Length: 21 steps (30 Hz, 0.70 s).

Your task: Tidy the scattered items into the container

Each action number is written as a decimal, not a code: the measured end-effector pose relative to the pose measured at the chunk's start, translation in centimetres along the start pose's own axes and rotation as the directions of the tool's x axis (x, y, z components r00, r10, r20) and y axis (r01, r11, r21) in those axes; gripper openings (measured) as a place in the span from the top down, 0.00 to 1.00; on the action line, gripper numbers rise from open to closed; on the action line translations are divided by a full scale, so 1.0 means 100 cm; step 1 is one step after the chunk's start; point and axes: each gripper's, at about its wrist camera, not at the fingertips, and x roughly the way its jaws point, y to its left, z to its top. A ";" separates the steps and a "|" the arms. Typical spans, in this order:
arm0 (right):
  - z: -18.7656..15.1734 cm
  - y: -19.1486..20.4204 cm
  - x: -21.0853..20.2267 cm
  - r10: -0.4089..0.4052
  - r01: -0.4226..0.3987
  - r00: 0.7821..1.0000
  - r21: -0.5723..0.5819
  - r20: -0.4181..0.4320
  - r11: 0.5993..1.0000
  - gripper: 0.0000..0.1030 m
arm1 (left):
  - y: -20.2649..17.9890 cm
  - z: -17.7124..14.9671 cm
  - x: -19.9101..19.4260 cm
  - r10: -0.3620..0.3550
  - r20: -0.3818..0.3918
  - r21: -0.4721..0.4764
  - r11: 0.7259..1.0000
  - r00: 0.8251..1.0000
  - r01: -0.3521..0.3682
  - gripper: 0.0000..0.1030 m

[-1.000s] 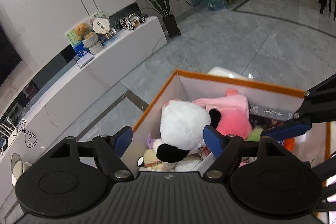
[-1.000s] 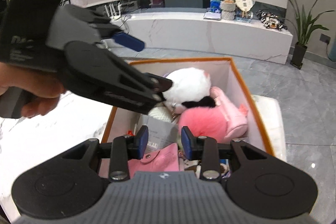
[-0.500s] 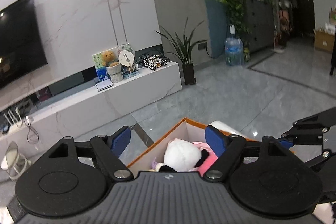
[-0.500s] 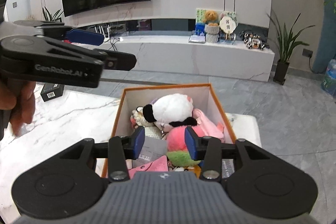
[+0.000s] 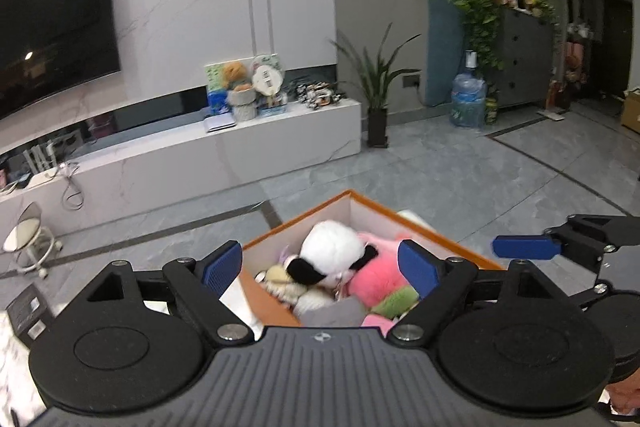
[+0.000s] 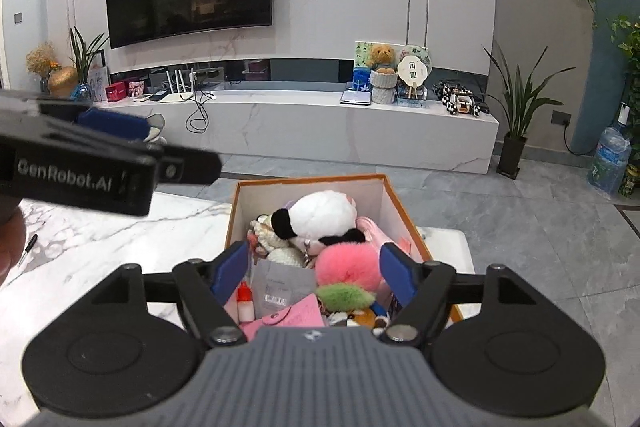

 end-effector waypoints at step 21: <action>-0.024 0.005 0.018 -0.168 0.178 0.964 0.032 -0.206 0.983 0.12 | -0.004 -0.046 0.016 0.067 -0.204 -0.107 0.990 0.977 -0.091 0.01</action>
